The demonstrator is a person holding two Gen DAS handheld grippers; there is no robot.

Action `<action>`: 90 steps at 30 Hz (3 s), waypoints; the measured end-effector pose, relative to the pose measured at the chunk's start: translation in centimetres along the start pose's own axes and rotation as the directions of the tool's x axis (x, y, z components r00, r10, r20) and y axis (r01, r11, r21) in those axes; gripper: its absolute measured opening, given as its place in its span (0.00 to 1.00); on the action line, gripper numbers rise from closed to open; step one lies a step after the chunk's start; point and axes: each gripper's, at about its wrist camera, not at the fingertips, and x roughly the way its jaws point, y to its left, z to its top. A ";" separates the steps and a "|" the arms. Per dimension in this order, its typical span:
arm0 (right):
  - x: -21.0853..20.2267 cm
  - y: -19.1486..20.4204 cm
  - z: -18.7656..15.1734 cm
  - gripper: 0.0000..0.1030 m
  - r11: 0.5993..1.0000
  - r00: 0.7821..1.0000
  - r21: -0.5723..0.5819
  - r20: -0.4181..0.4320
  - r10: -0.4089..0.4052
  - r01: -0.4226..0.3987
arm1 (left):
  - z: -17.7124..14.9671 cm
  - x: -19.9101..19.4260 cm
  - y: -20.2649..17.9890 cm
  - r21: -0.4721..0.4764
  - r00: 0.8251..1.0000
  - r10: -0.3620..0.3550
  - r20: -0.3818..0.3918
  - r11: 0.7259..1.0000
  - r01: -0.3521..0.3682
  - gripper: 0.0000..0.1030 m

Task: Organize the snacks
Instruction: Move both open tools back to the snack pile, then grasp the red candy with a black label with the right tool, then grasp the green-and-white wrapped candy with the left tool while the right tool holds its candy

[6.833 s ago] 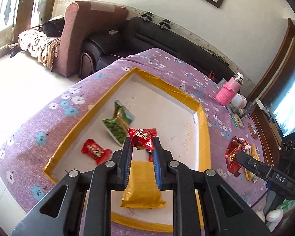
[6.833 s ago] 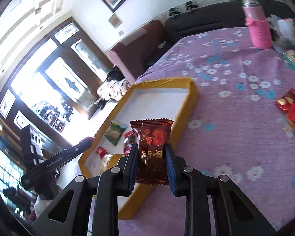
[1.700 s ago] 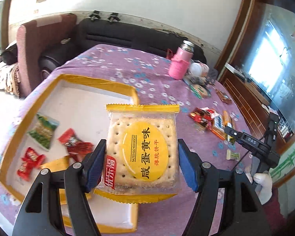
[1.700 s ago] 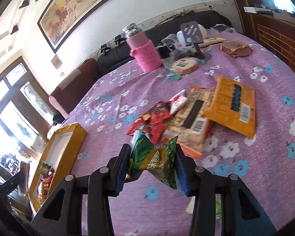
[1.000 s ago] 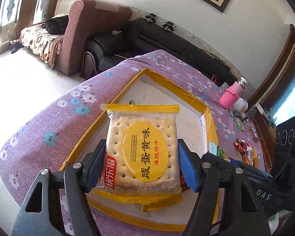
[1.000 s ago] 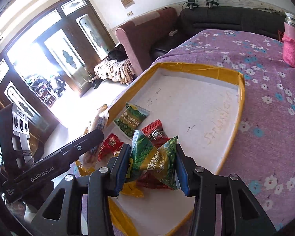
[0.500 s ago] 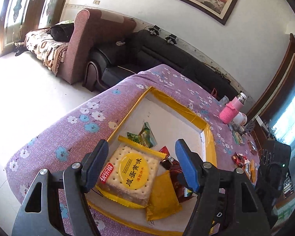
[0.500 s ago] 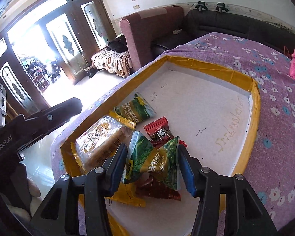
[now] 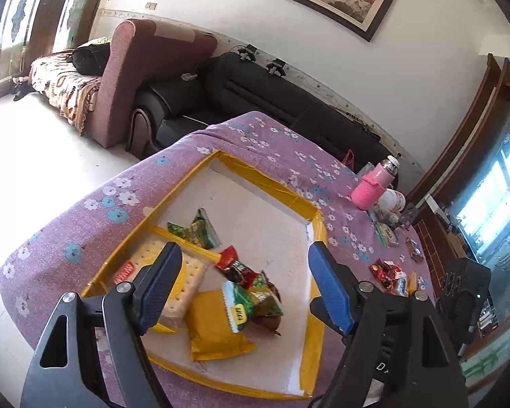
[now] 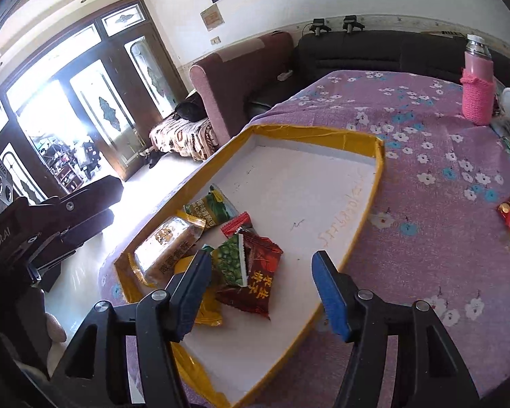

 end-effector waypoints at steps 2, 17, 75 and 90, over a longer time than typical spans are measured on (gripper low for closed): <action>-1.0 -1.5 -0.3 0.62 0.999 1.000 0.033 0.014 -0.015 0.014 | -0.3 0.2 -1.0 0.003 0.999 -0.037 -0.023 0.999 0.037 0.75; -12.1 -20.1 -4.3 0.63 0.903 0.959 0.375 0.101 -0.265 0.210 | -3.1 2.3 -8.3 0.109 0.978 -0.124 -0.169 0.984 0.143 0.75; -9.0 -24.7 -2.6 0.25 0.930 0.975 0.311 0.042 -0.217 0.193 | -13.5 10.7 -18.0 0.315 0.856 -0.118 -0.503 0.898 0.309 0.74; -10.0 -26.2 -5.1 0.25 0.917 0.977 0.373 0.094 -0.191 0.143 | -14.3 12.4 -22.0 0.462 0.905 -0.071 -0.419 0.841 0.280 0.29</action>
